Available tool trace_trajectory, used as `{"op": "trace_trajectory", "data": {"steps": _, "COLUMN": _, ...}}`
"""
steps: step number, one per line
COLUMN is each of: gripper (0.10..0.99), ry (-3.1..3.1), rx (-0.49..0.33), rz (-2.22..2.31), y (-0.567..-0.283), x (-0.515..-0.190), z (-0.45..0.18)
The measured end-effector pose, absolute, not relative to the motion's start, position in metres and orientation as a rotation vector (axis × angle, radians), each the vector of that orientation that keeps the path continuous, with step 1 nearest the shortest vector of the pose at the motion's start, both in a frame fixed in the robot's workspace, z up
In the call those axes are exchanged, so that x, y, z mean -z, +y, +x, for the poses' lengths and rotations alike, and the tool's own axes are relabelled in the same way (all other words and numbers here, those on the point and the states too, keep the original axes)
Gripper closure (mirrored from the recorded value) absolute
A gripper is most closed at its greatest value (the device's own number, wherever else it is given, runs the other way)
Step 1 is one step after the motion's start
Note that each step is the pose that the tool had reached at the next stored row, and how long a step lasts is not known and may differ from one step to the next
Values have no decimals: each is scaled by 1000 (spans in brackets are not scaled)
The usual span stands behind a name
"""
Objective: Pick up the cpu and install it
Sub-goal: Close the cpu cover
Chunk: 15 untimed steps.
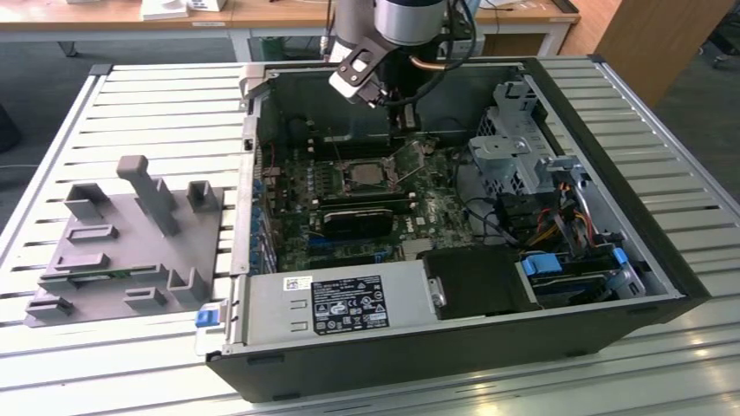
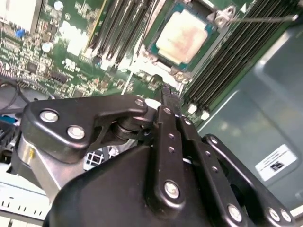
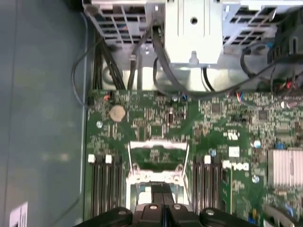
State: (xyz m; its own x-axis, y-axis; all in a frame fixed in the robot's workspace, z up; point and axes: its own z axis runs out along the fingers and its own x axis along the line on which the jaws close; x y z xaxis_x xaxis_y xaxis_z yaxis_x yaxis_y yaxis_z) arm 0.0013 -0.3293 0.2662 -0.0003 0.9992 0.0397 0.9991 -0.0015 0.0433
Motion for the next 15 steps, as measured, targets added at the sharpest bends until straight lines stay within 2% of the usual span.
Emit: {"op": "trace_trajectory", "data": {"steps": 15, "gripper": 980, "ry": 2260, "rx": -90, "rz": 2180, "y": -329, "x": -261, "z": 30}}
